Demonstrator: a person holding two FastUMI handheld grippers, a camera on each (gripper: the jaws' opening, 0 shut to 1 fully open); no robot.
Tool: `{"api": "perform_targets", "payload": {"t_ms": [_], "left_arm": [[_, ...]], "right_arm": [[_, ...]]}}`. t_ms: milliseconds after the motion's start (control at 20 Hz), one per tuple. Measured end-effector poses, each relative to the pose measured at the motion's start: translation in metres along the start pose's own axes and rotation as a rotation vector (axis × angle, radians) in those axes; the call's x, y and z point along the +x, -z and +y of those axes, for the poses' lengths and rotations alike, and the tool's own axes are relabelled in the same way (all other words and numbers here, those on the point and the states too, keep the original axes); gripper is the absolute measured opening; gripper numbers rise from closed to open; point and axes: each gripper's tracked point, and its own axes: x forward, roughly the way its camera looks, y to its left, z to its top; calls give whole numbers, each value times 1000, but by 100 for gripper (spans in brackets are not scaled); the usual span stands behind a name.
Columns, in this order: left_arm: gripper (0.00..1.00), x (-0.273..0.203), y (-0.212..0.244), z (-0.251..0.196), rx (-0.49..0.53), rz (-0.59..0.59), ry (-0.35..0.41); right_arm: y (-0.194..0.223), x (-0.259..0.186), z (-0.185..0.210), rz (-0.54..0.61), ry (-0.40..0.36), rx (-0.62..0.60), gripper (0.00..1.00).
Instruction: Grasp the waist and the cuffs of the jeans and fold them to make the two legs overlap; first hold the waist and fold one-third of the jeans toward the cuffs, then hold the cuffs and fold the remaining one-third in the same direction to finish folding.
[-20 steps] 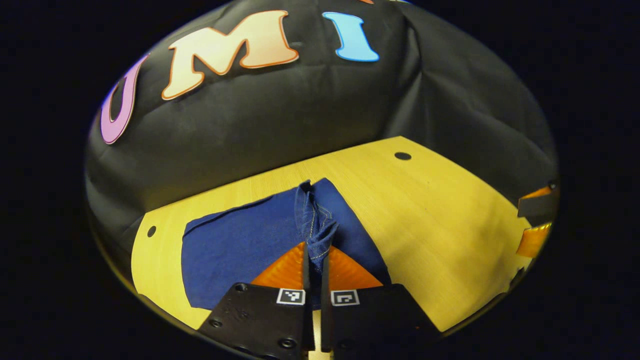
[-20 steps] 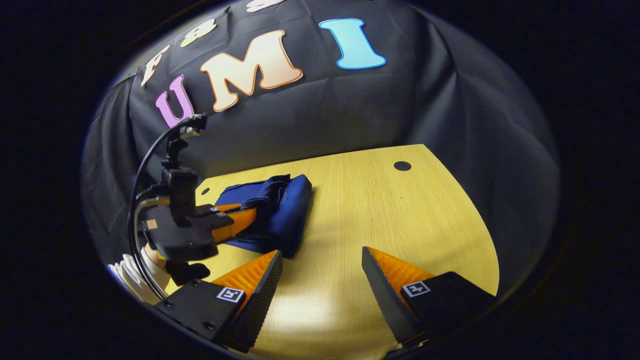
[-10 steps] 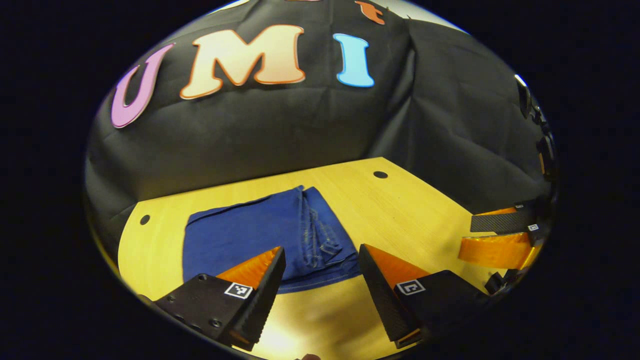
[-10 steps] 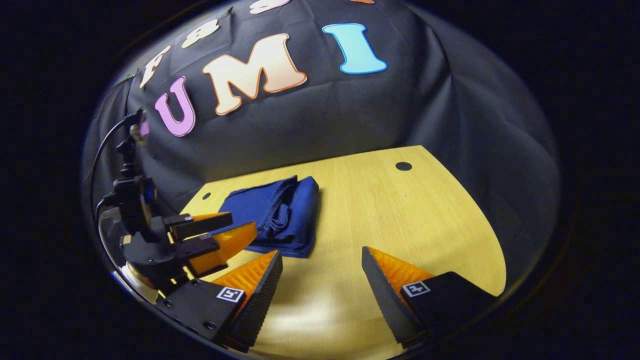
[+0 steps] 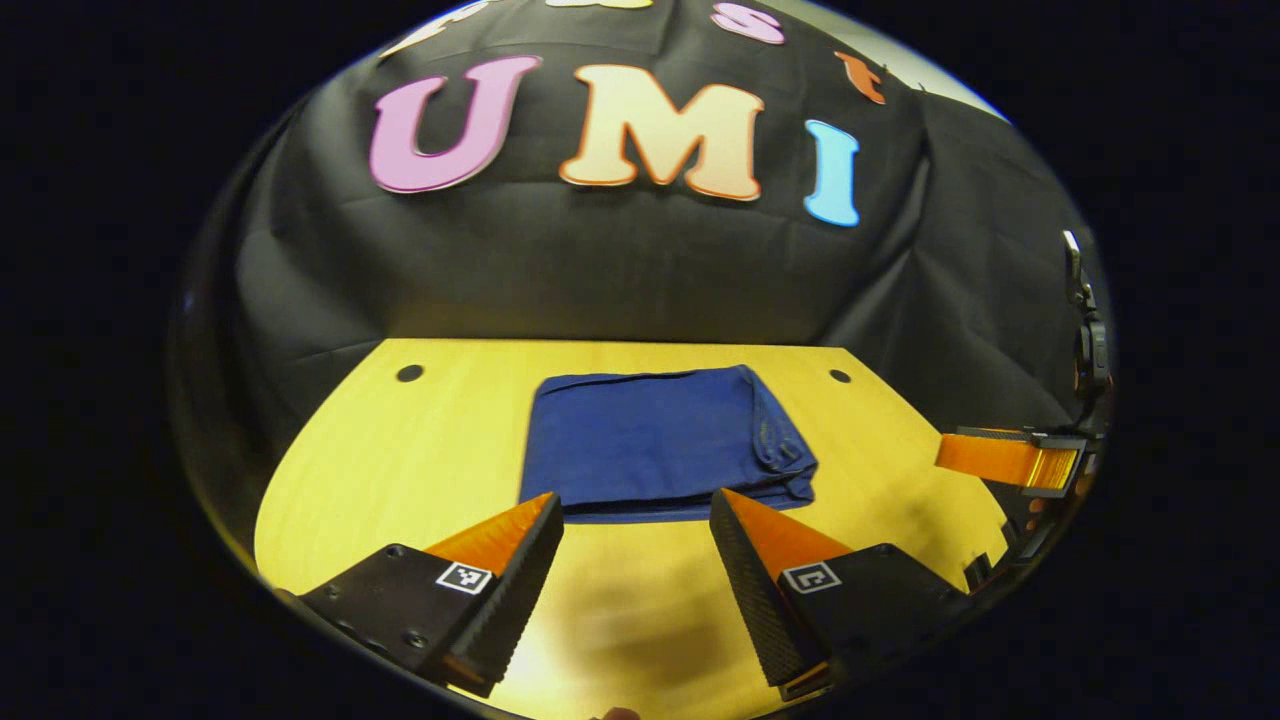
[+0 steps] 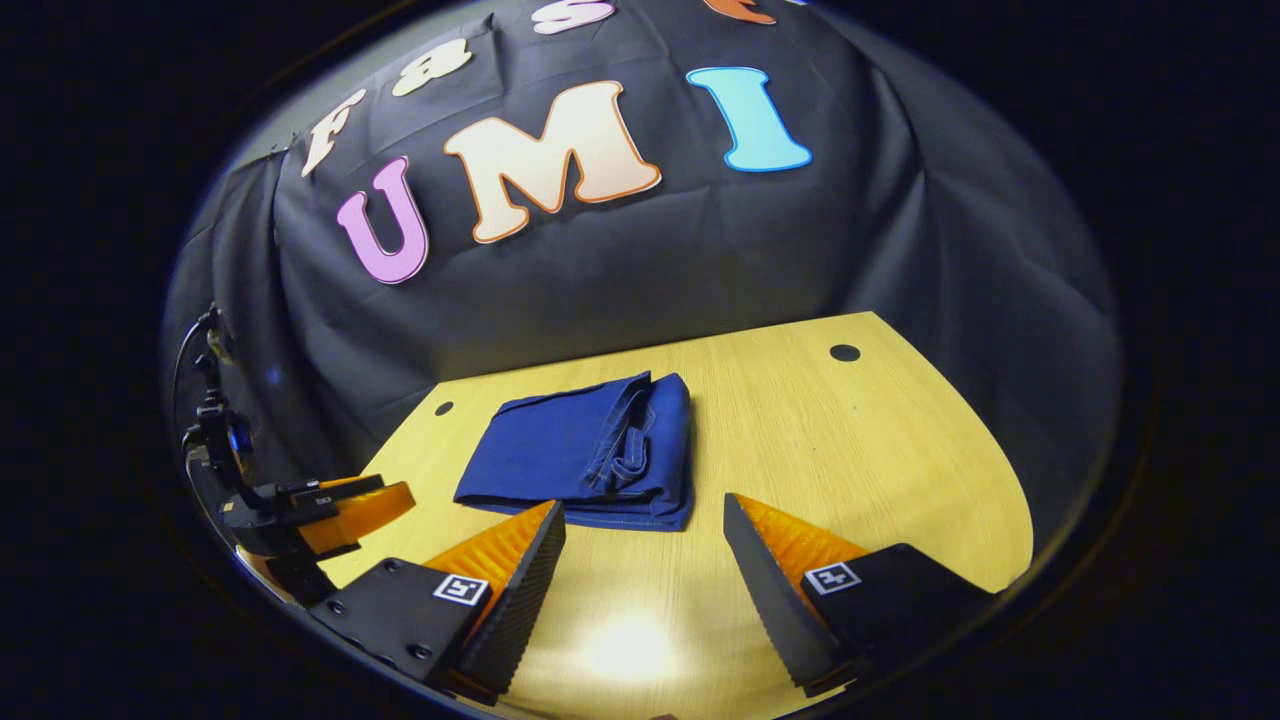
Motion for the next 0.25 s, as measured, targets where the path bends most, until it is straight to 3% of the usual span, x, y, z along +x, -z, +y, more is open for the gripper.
{"api": "perform_targets", "payload": {"t_ms": [250], "left_arm": [[90, -26, -8, 43, -72, -36, -63]], "right_arm": [[6, -7, 13, -5, -4, -7, 98]]}}
